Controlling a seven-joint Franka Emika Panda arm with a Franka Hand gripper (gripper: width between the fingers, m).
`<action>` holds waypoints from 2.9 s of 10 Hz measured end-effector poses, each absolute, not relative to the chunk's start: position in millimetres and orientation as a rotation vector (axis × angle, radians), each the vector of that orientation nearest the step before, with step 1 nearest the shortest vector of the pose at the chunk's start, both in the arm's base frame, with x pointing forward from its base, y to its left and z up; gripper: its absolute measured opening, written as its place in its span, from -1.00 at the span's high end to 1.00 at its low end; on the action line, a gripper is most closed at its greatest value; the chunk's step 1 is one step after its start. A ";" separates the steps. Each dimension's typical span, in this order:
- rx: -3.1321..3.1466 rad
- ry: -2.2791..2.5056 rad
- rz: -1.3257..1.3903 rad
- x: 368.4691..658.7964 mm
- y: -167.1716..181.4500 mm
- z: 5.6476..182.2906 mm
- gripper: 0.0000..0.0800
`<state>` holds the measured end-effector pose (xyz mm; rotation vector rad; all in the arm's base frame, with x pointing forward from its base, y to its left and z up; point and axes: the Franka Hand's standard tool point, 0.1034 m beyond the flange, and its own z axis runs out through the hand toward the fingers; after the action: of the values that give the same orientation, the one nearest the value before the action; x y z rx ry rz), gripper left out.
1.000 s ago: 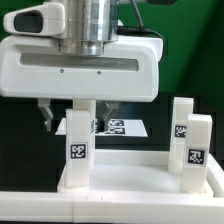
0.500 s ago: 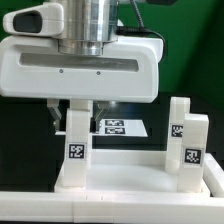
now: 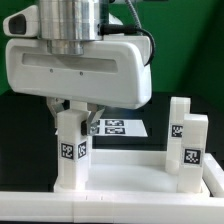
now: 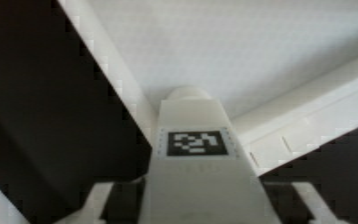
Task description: Assemble desk
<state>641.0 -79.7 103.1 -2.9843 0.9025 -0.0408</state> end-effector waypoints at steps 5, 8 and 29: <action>-2.546 1.730 0.011 640.2 -79.5 102.7 0.27; -2.350 1.988 0.011 641.9 -77.5 102.5 0.27; -3.198 -0.262 0.015 650.6 -84.2 111.3 -0.62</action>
Offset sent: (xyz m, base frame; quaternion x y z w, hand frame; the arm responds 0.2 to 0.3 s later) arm -0.0046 -0.0005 -0.0025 0.0422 -0.0557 0.3156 0.9463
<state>650.6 -84.2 111.3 -3.1981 -0.2618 0.0153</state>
